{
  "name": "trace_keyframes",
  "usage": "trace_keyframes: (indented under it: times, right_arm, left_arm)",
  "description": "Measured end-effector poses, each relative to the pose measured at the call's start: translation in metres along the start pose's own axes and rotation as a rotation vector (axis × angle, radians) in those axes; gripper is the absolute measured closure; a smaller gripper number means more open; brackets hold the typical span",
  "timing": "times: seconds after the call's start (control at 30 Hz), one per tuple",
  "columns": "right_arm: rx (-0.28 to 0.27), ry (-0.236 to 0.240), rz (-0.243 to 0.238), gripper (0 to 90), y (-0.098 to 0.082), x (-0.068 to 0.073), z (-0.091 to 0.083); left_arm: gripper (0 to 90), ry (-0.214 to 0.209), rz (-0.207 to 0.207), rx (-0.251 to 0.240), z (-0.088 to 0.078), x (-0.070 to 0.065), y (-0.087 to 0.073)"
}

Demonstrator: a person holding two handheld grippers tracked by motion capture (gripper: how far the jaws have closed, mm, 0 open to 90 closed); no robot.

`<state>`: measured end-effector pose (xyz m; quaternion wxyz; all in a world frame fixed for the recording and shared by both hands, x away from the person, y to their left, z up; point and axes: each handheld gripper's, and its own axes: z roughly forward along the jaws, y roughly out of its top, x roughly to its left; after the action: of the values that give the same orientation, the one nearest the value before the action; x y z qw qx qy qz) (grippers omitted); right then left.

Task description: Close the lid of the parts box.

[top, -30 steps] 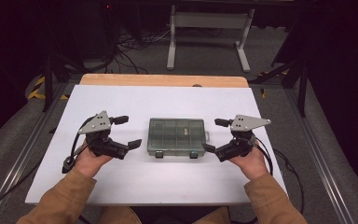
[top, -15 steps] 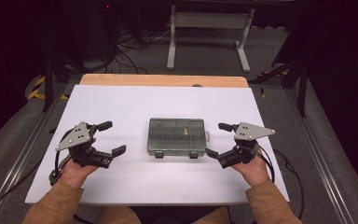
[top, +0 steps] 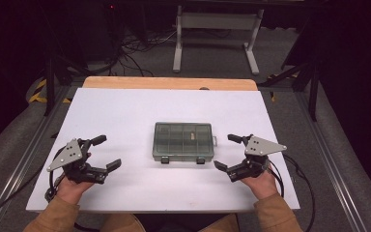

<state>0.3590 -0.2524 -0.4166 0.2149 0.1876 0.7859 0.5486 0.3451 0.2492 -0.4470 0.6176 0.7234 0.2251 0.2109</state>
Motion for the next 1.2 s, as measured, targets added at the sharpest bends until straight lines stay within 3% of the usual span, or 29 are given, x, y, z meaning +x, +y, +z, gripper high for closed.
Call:
trace_keyframes:
  times: [0.37,0.47,0.5,0.57,0.67,0.7,0.93,1.2]
  right_arm:
    - [-0.008,-0.024,0.035,0.5,-0.026,0.002,-0.003]
    - [-0.007,-0.026,0.042,0.5,-0.030,0.003,-0.003]
    - [-0.007,-0.031,0.051,0.5,-0.036,0.004,-0.004]
    - [-0.001,-0.033,0.054,0.5,-0.040,0.005,-0.004]
    - [0.001,-0.030,0.071,0.4,-0.049,0.007,-0.005]
    - [0.008,-0.032,0.073,0.2,-0.051,0.007,-0.005]
    - [0.011,-0.057,0.115,0.2,-0.060,0.003,-0.004]
    - [0.019,-0.069,0.120,0.2,-0.061,0.003,-0.002]
  left_arm:
    - [3.2,0.040,-0.031,0.012,-0.006,0.005,-0.027]
    - [3.1,0.045,-0.048,0.010,-0.008,0.007,-0.034]
    - [3.0,0.044,-0.070,0.004,-0.008,0.007,-0.039]
    - [3.0,0.047,-0.069,0.015,-0.007,0.008,-0.044]
    - [3.0,0.058,-0.067,0.042,-0.006,0.008,-0.048]
    - [3.0,0.051,-0.090,0.037,-0.006,0.008,-0.050]
    - [2.0,0.060,-0.087,0.047,-0.003,0.009,-0.051]
    - [2.0,0.058,-0.098,0.045,-0.003,0.010,-0.051]
